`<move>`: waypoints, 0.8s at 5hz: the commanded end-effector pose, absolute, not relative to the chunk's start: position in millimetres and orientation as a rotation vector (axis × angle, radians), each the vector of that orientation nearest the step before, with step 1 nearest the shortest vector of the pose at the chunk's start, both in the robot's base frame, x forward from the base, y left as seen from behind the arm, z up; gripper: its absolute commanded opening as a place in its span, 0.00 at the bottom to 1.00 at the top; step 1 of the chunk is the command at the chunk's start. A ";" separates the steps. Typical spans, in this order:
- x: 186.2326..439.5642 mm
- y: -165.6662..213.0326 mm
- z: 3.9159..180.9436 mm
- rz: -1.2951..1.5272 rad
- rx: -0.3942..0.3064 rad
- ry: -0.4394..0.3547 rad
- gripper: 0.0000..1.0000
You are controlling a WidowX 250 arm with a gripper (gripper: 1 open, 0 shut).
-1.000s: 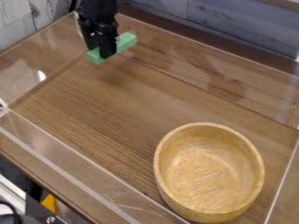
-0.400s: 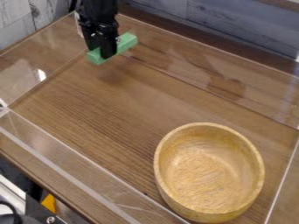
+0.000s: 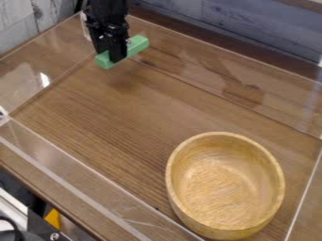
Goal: Put the green block in the brown bowl
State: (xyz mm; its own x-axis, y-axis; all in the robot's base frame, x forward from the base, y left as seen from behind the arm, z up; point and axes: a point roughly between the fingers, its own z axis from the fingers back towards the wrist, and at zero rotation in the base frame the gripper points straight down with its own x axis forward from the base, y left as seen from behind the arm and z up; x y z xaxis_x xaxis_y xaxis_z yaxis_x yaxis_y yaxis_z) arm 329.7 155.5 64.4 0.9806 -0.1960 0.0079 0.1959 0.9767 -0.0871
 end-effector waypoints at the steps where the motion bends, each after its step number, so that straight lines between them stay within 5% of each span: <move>1: 338.8 155.0 85.7 -0.210 -0.055 -0.056 0.00; 4: 342.5 152.7 81.4 -0.222 -0.059 -0.043 0.00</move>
